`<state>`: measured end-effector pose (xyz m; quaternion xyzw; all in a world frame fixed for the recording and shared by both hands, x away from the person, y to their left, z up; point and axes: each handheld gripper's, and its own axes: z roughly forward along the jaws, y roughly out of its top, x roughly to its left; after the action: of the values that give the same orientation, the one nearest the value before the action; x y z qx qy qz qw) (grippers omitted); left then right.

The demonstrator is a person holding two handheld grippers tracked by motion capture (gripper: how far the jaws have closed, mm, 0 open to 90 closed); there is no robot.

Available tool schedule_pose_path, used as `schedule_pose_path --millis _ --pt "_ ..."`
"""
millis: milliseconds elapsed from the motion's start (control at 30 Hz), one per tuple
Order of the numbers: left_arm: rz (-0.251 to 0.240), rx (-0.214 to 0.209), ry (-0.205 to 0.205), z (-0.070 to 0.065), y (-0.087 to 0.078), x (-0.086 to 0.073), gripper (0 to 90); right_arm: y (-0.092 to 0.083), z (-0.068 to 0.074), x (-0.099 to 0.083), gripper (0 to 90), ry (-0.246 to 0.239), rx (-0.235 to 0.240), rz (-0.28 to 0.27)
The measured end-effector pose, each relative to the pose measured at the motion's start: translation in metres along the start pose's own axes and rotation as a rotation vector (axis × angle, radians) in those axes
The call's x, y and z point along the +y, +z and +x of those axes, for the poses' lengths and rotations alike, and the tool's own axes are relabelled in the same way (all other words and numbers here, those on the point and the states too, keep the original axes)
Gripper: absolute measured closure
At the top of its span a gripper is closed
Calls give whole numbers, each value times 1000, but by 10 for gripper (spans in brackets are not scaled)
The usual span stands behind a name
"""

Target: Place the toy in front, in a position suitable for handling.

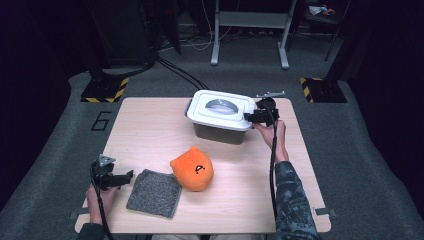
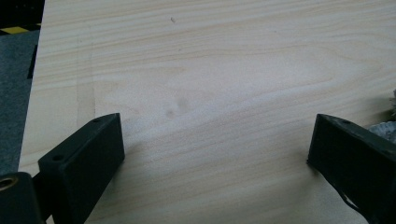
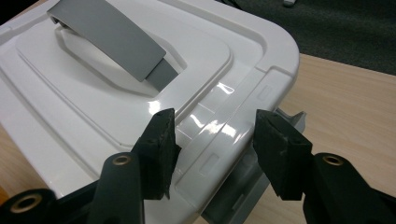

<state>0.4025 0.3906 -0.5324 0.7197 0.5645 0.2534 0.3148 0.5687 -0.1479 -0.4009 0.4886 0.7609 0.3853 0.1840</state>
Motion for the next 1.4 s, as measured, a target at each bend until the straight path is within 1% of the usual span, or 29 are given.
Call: schedule_pose_path --millis 100,133,200,233,300,333,367,400,433,500,600,633,733,767,867,900,933,967,1000,1033,1100,1167,1200,1233,1267,1333,1367,1400 --pt "8 -3 1 0 -1 0 32 3 2 2 484 -4 7 3" --pt "8 -3 2 0 -1 0 32 3 4 3 484 7 5 11" --pt "1 -1 0 0 0 0 32 6 6 5 483 -14 9 12" --pt "9 -4 2 0 -1 0 32 8 9 6 483 -10 9 15" --pt "0 0 0 0 0 0 32 9 10 7 484 -19 15 7" --pt "0 0 0 0 0 0 32 10 12 7 485 -11 16 8" --pt "3 -2 1 0 0 0 32 13 15 9 484 -20 22 1" --pt "3 -2 1 0 0 0 32 13 15 9 484 -20 22 1" --pt "3 -2 0 0 0 0 32 15 18 10 484 -35 22 5" --pt "0 4 1 0 0 0 32 16 19 11 484 -30 26 3" --pt "-1 1 0 0 0 0 32 19 22 14 483 -26 29 11" --pt "-1 0 -2 0 0 0 32 20 23 14 483 -36 31 12" --pt "2 -4 -1 0 0 0 34 22 27 15 483 -22 37 7" --pt "2 -2 -1 0 0 0 34 25 29 16 484 -33 42 0" --pt "3 -2 0 0 0 0 34 27 33 18 484 -31 43 4" --pt "3 -2 0 0 0 0 34 30 36 20 484 -36 44 6" --pt "3 -2 0 0 0 0 34 30 36 20 484 -36 44 6" --pt "3 -2 0 0 0 0 34 31 37 21 484 -46 45 3" --pt "3 -2 0 0 0 0 34 32 39 22 484 -47 44 4" --pt "3 -2 0 0 0 0 35 34 42 23 484 -37 45 5" --pt "3 -2 -1 0 0 0 34 37 47 25 484 -54 40 4" --pt "2 -3 -1 0 0 0 35 38 49 26 484 -48 37 5" --pt "1 -3 -1 0 0 0 35 39 49 26 484 -63 37 3" --pt "1 -3 0 0 0 0 35 40 52 27 484 -52 39 3" --pt "0 -2 0 0 0 0 35 41 51 28 484 -72 39 4" --pt "1 -3 -1 0 0 0 34 43 55 30 484 -53 41 10" --pt "1 -3 -1 0 0 0 34 44 55 31 484 -65 41 11" --pt "1 -3 -1 0 0 0 35 45 57 31 485 -51 41 11"
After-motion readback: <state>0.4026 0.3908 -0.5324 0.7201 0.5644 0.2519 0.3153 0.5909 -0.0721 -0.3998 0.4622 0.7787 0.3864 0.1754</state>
